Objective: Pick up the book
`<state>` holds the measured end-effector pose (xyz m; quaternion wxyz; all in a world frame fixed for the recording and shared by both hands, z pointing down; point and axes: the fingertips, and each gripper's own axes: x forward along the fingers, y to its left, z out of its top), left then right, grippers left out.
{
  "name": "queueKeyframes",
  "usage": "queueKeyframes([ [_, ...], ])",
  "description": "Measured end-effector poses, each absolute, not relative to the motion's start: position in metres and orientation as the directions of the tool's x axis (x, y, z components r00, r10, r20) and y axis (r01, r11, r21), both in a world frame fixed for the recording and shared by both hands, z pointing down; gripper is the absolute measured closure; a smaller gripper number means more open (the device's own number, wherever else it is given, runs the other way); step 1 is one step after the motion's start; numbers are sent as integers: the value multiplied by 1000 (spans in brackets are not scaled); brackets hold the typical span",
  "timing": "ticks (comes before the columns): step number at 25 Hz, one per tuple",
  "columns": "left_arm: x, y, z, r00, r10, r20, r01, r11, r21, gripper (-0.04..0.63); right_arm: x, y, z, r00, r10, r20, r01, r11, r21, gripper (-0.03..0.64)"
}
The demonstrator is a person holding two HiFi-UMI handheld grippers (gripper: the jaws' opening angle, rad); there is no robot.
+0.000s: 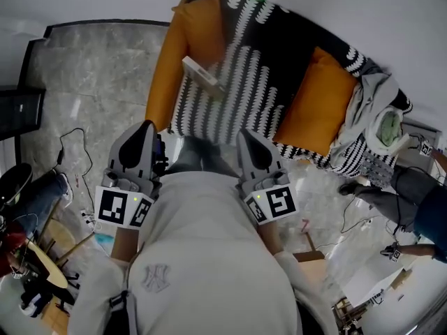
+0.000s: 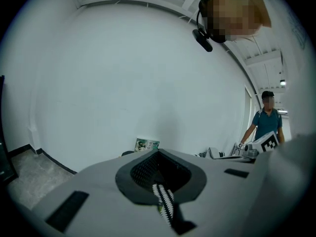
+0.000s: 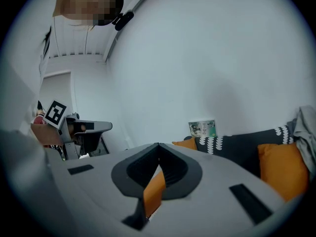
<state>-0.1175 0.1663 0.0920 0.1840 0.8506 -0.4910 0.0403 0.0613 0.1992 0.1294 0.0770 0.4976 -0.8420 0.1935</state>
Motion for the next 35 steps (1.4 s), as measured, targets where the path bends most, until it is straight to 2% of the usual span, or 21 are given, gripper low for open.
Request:
queueKeyframes([
  [6,-128,166,97,524,-823,220,-842,-463,277,586,56,198,135,-502,-809,306,-861,433,-267,600],
  [18,-117,143,129,539,-802,256,-832,-459,312,586,54,169,155,-534,-804,261,-843,484,-234,597],
  [19,-113,143,132,549,-796,256,-826,-468,315,586,51,167,159,-547,-794,264,-835,496,-237,575],
  [21,-106,142,139,565,-785,254,-815,-482,323,586,45,157,173,-569,-772,283,-821,517,-242,420],
  [22,-104,141,143,573,-779,254,-809,-487,329,586,43,151,183,-575,-762,296,-818,525,-238,393],
  [26,-92,137,159,605,-752,262,-786,-511,349,586,39,127,233,-589,-726,355,-807,545,-227,393],
  [35,-74,139,216,628,-710,318,-761,-477,440,586,66,78,370,-545,-670,503,-835,488,-254,393],
])
